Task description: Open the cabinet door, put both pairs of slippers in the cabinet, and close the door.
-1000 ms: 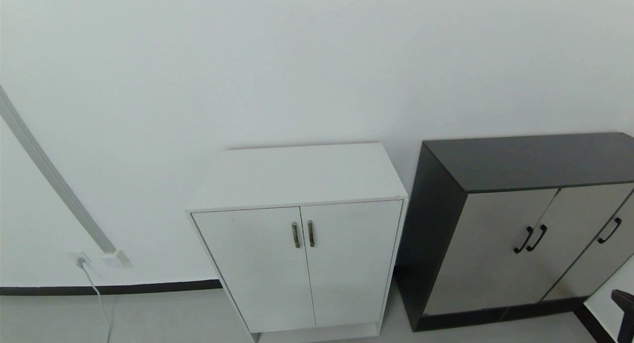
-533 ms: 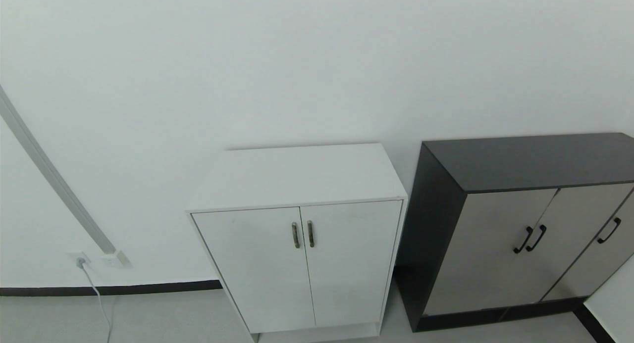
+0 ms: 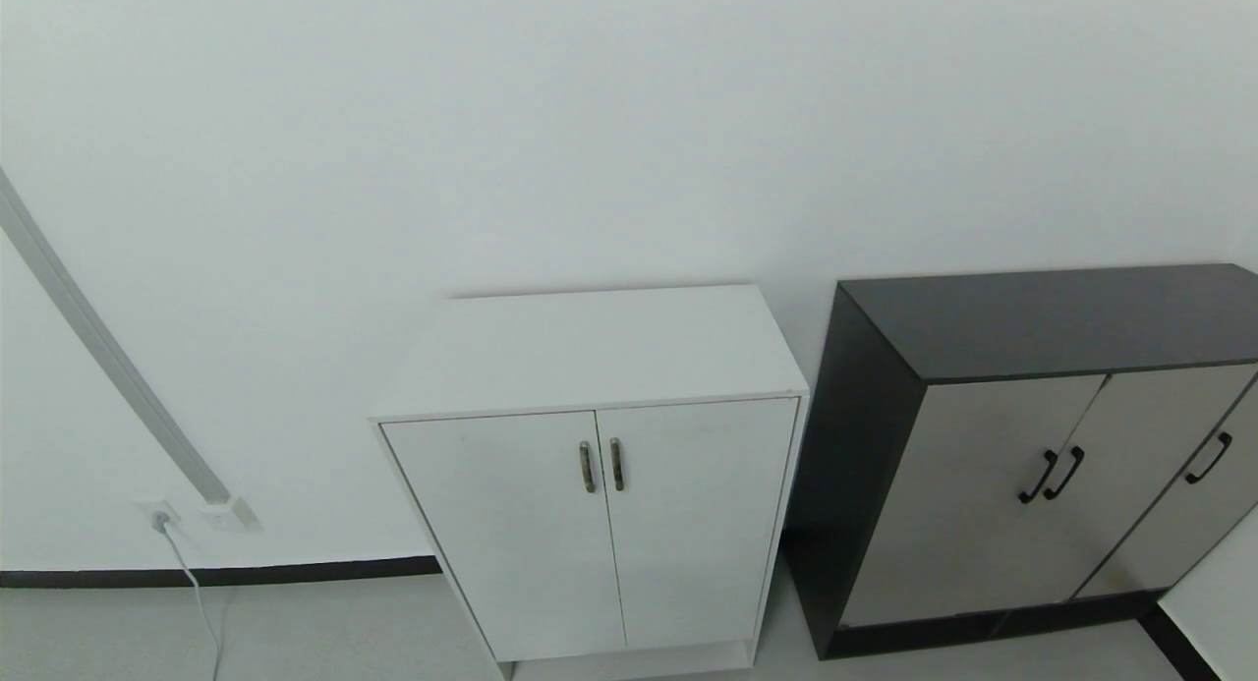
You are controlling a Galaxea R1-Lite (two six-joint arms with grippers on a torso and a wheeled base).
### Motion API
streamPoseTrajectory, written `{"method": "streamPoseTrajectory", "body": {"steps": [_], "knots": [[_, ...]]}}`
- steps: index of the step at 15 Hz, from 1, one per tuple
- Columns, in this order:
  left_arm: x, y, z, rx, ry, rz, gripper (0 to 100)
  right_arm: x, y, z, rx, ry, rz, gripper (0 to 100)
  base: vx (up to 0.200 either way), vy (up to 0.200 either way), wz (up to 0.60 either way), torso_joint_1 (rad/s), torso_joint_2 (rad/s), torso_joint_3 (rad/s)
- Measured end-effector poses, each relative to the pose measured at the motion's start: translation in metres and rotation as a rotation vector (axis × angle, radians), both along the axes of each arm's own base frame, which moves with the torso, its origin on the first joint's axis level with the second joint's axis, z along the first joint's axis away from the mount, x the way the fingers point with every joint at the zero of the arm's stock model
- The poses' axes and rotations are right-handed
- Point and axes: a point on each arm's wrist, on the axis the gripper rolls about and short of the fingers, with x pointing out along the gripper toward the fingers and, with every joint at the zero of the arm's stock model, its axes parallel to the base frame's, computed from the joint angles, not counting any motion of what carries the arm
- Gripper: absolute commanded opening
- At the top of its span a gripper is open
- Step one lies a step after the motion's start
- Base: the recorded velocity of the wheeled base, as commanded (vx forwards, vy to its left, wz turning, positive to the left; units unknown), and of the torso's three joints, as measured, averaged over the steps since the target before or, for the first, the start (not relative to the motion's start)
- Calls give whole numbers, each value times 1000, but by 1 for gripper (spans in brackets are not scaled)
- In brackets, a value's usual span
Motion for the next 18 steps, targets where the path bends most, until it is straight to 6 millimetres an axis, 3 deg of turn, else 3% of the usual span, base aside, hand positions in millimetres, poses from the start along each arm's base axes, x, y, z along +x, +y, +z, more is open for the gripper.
{"method": "streamPoseTrajectory", "body": {"steps": [7,11,18], "knots": [[0,0,0,1,-1,0,0,-9,-2,-5,-27,-46,-53,0,0,0,0,0,0,0],[0,0,0,1,-1,0,0,-20,-3,-4,-24,-174,-174,0,0,0,0,0,0,0],[0,0,0,1,-1,0,0,-37,-2,-6,-1,-398,-143,0,0,0,0,0,0,0]]}}
